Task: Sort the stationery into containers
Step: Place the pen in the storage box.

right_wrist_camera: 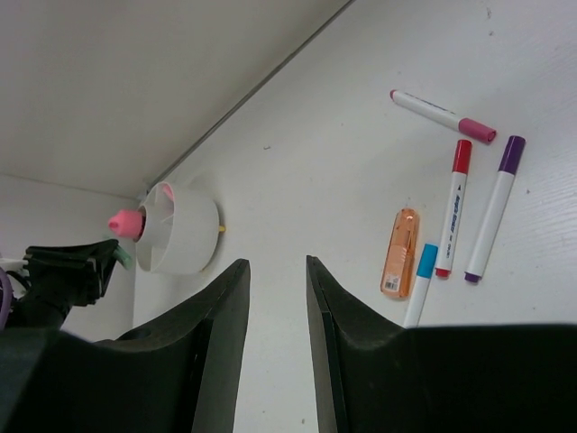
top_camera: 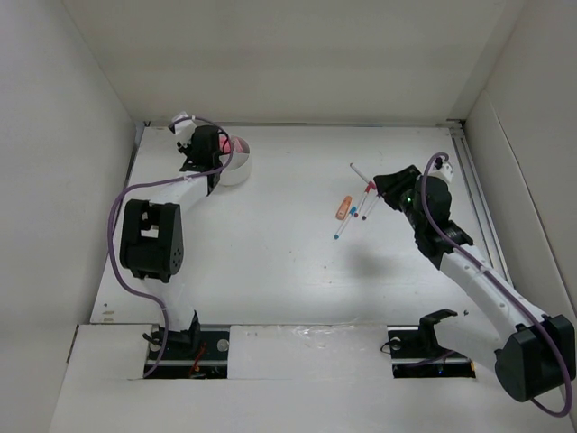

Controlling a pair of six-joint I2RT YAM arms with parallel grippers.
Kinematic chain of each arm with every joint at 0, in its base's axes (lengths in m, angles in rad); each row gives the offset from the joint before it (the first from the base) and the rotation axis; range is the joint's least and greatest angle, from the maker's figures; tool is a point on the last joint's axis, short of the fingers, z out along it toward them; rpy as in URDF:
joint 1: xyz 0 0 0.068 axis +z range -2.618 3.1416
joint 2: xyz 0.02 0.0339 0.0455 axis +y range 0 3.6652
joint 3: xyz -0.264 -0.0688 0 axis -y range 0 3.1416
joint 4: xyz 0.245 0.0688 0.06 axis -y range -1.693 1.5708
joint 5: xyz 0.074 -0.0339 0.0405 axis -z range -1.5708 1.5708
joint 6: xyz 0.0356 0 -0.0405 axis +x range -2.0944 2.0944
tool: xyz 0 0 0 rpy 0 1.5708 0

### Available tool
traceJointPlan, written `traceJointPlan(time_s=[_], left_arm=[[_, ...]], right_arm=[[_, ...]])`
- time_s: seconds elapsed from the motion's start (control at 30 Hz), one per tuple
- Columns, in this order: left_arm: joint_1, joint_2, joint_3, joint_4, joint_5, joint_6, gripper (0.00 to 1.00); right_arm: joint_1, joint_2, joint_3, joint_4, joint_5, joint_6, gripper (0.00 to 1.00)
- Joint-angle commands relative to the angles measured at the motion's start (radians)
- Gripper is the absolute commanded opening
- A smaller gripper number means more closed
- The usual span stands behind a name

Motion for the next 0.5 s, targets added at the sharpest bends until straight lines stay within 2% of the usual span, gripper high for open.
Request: traceJointPlan(time_s=[0.0,0.4,0.47], left_arm=[[-0.008,0.007,0.041,0.033,-0.038,0.029,0.05],[-0.026,0.048,0.07,0.043,-0.038,0.04,0.05],[-0.035,0.048,0.07,0.053,-0.038,0.049,0.07]], right_arm=[[0.014,0.007,0.04,0.037,-0.004,-0.016,0.37],[0.024,0.036,0.051,0.047,0.005,-0.016,0.39],[0.024,0.036,0.051,0.047,0.005,-0.025,0.39]])
